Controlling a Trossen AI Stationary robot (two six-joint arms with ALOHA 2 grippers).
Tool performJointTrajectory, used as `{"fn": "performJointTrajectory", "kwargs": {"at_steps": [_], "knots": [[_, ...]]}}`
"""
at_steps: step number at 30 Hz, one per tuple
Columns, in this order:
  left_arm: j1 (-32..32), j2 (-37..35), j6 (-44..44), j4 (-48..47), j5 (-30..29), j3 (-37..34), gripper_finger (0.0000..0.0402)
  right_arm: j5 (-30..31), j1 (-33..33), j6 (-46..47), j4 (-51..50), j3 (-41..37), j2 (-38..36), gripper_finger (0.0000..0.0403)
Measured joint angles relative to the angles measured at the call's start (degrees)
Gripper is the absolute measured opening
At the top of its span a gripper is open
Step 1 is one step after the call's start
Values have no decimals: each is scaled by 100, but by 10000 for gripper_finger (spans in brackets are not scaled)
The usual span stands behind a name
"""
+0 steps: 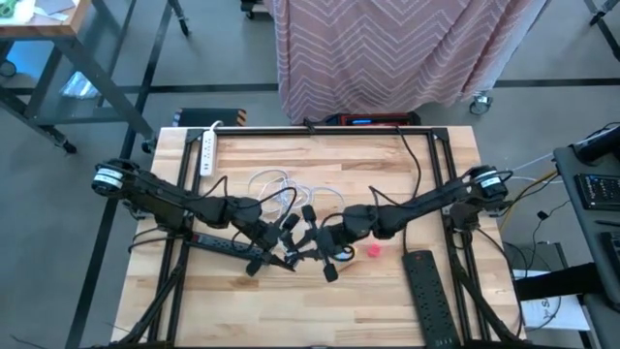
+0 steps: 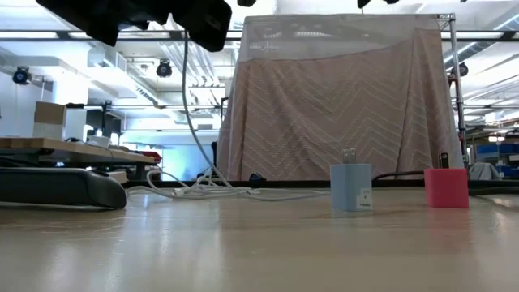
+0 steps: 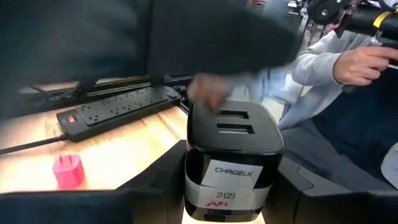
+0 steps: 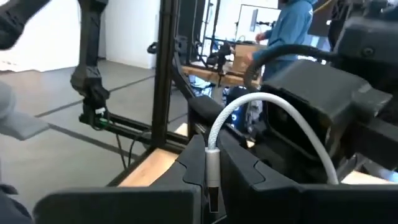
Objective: Plug in charger cables
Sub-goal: Insert the white charger cable into the black charger adapter
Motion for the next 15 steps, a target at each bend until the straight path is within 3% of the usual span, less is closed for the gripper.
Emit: {"fn": "performJointTrajectory", "kwargs": {"at_steps": [6,15], "knots": [[-4,0,3,-2,15,-16,139,-417,-98,-170,-22,-50,-24,11],[-4,-53,40,-98,138,-17,135,-500,-148,501,11,-136,-60,10]]}}
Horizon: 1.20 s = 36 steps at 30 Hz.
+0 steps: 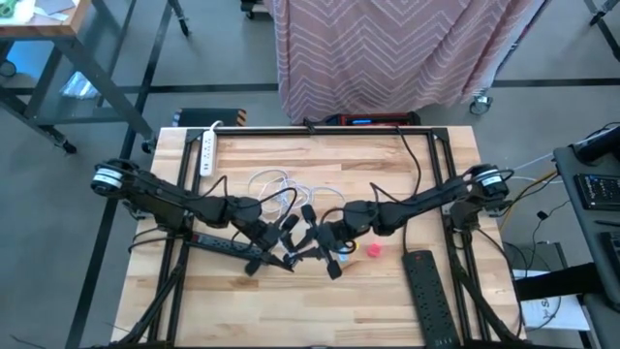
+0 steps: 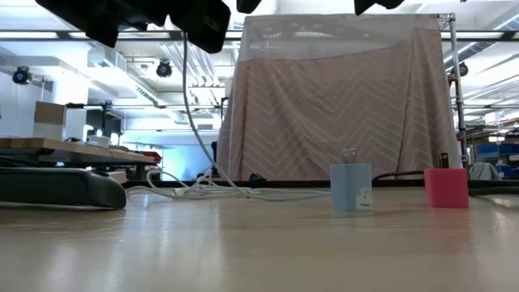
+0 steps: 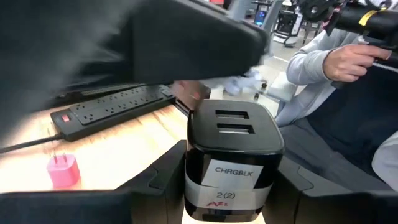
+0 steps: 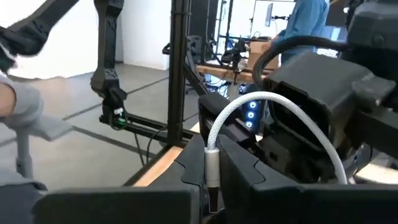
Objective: Plug in charger cables
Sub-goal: Insert the white charger cable into the black charger adapter
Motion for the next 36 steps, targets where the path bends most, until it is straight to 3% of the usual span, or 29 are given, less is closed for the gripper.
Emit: {"fn": "performJointTrajectory", "kwargs": {"at_steps": [10,14,18,36], "knots": [[-23,-420,3,-159,16,-8,134,376,55,608,-28,-514,-329,10],[-66,-511,50,-172,-434,-6,135,692,52,781,-53,-783,-407,10],[-85,-495,168,-211,-822,-6,135,715,48,921,-109,-827,-417,10],[-74,-513,251,-278,-1310,11,134,601,85,1411,-720,-832,-598,16]]}}
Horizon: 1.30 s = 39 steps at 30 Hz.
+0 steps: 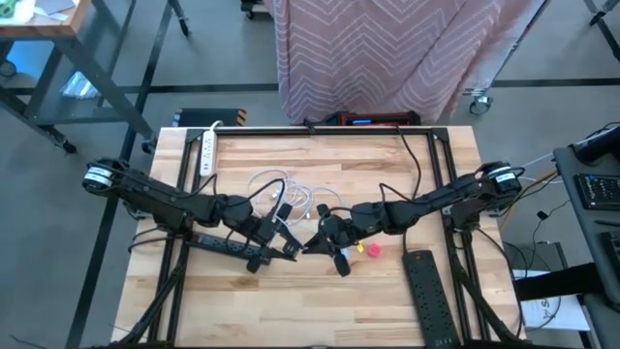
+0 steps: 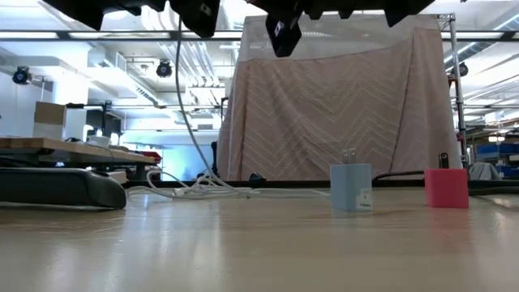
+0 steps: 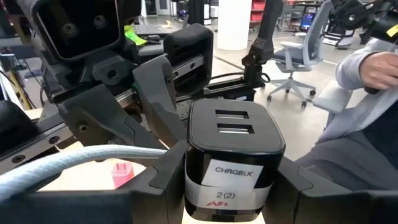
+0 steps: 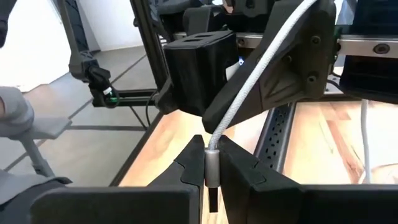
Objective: Plug in charger cables
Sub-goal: Insert the white charger cable into the black charger adapter
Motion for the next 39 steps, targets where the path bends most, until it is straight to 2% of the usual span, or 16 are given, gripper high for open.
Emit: {"fn": "performJointTrajectory", "kwargs": {"at_steps": [4,13,22,33,39], "knots": [[0,0,19,3,-3,0,135,2,0,96,18,0,2,15],[4,17,53,-9,-44,0,135,16,5,265,0,0,4,49],[7,22,53,-7,-44,-8,135,28,-28,610,-78,23,4,39],[9,28,53,-13,-53,-11,137,-11,-107,706,-1047,466,7,54],[9,28,52,-18,-23,-11,134,-10,-114,707,-1618,676,7,45]]}}
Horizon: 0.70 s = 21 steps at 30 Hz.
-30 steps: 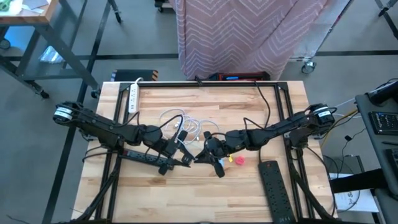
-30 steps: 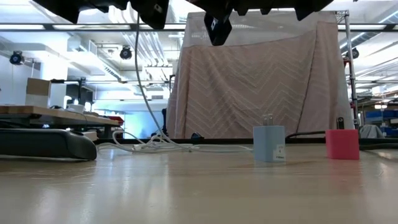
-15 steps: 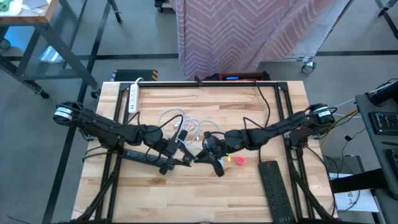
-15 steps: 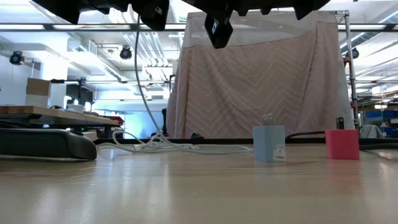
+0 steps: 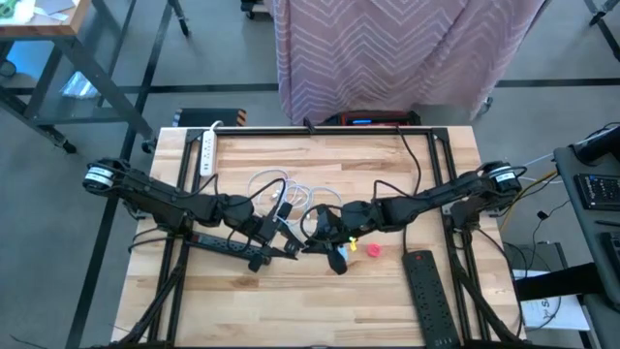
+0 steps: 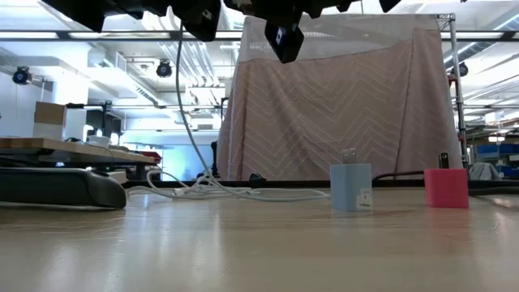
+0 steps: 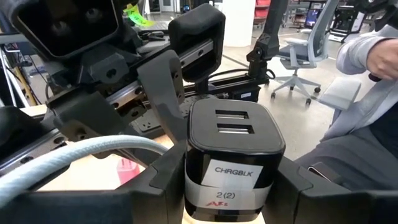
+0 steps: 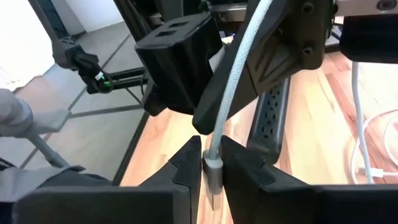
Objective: Plug in charger cables
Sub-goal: Insert the white charger cable into the black charger adapter
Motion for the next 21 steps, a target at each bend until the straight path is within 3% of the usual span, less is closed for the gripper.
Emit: {"fn": "performJointTrajectory", "kwargs": {"at_steps": [13,18,21], "knots": [[-4,0,1,-65,4,0,134,50,-149,414,-11,1,-2,14],[-7,0,2,-67,160,0,134,348,-196,-259,94,-3,-271,11],[-9,0,44,-117,200,0,134,239,-205,-838,754,-1,-438,10]]}}
